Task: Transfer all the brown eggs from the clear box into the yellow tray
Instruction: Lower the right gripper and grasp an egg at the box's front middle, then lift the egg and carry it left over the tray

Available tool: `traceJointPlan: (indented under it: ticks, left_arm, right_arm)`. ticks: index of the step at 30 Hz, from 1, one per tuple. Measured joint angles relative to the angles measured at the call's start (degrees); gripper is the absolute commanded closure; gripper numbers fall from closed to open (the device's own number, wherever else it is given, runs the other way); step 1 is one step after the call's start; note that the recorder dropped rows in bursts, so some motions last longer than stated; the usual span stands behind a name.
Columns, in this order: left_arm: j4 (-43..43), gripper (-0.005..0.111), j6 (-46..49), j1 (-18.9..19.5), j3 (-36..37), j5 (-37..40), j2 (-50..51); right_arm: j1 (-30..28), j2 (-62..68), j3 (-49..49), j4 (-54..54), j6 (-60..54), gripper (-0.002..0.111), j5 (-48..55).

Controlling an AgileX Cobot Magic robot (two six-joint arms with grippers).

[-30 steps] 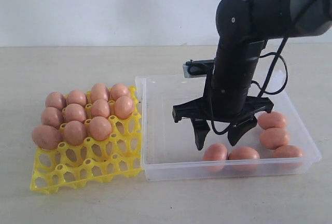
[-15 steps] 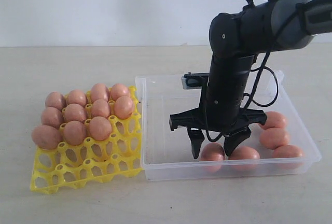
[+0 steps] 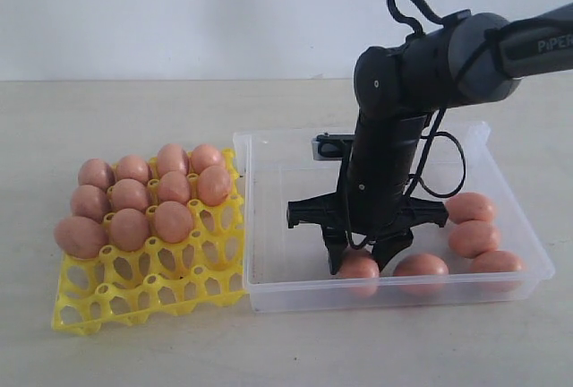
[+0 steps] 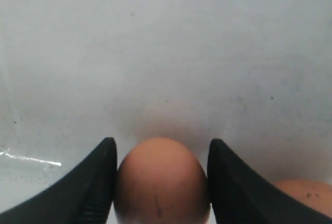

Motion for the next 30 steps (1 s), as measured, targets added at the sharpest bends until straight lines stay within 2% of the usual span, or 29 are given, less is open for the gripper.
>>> traceJointPlan:
  ticks: [2,3,8,14,23,30]
  left_arm:
    - [0.0,0.085,0.0,0.0,0.0,0.0,0.0]
    - [0.0,0.085,0.0,0.0,0.0,0.0,0.0]
    - [0.0,0.085,0.0,0.0,0.0,0.0,0.0]
    - [0.0,0.085,0.0,0.0,0.0,0.0,0.0]
    - [0.0,0.085,0.0,0.0,0.0,0.0,0.0]
    - [0.0,0.085,0.0,0.0,0.0,0.0,0.0]
  right_arm:
    - [0.0,0.0,0.0,-0.1,-0.7,0.107,-0.3]
    - [0.0,0.0,0.0,-0.2,-1.4,0.108,-0.6]
    - [0.0,0.0,-0.1,-3.2,-4.8,0.108,-4.6]
    - [0.0,-1.4,-0.1,-5.3,-5.7,0.108,-14.1]
    - [5.8,-5.4,0.2,-5.8,-6.7,0.108,-31.7]
    - [6.8,-6.4,1.9,-7.9,-9.8,0.108,-40.7]
